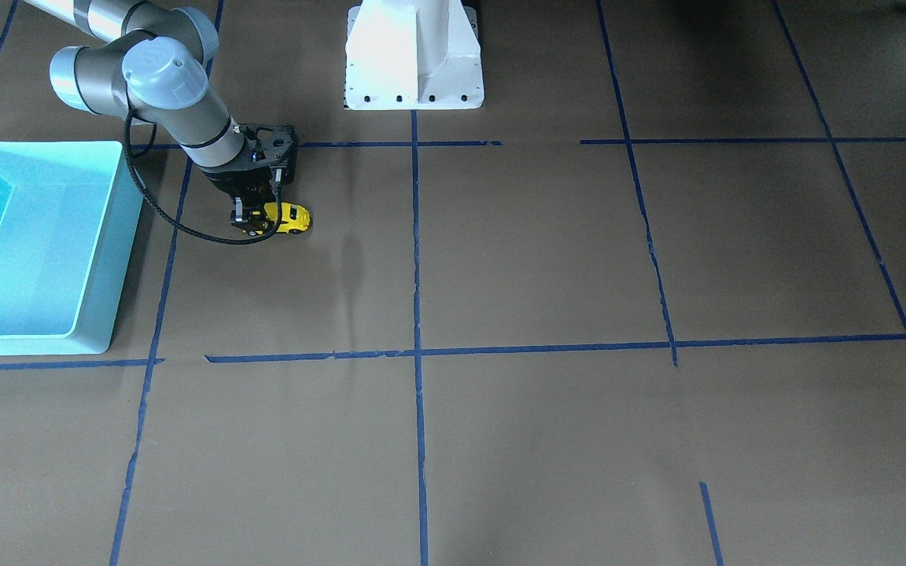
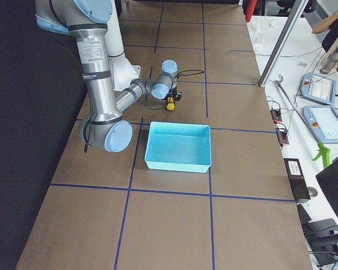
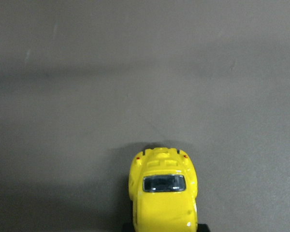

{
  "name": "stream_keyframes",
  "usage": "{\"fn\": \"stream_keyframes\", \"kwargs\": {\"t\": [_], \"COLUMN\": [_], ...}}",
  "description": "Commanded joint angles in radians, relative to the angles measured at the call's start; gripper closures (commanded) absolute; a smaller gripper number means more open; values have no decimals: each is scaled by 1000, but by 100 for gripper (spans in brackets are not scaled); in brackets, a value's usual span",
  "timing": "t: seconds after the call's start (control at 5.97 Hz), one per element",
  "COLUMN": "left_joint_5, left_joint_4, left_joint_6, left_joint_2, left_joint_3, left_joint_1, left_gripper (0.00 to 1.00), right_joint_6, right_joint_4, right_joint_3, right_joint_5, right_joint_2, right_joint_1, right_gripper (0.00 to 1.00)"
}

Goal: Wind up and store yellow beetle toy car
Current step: 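Lower the right gripper and close it on the yellow car, then carry the car with the right gripper into the light-blue bin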

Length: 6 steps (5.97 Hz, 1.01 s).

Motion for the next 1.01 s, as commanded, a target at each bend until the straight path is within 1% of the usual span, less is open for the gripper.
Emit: {"fn": "stream_keyframes", "kwargs": {"t": [0.0, 0.17, 0.34, 0.5, 0.67, 0.84], "left_joint_5": [0, 0, 0, 0, 0, 0], "left_joint_4": [0, 0, 0, 0, 0, 0], "left_joint_6": [0, 0, 0, 0, 0, 0], "left_joint_2": [-1, -1, -1, -1, 1, 1], "left_joint_3": [0, 0, 0, 0, -2, -2], "left_joint_1": [0, 0, 0, 0, 0, 0], "left_gripper": [0, 0, 0, 0, 0, 0], "right_joint_6": [5, 10, 9, -8, -66, -218], "right_joint_4": [-3, -17, -119, -173, -201, -194], "right_joint_3": [52, 108, 235, 300, 357, 368], "right_joint_5": [2, 8, 74, 173, 245, 286], "right_joint_2": [-10, -39, -114, -155, -238, -336], "right_joint_1": [21, 51, 143, 244, 328, 413], "right_gripper": [100, 100, 100, 100, 100, 100]}}
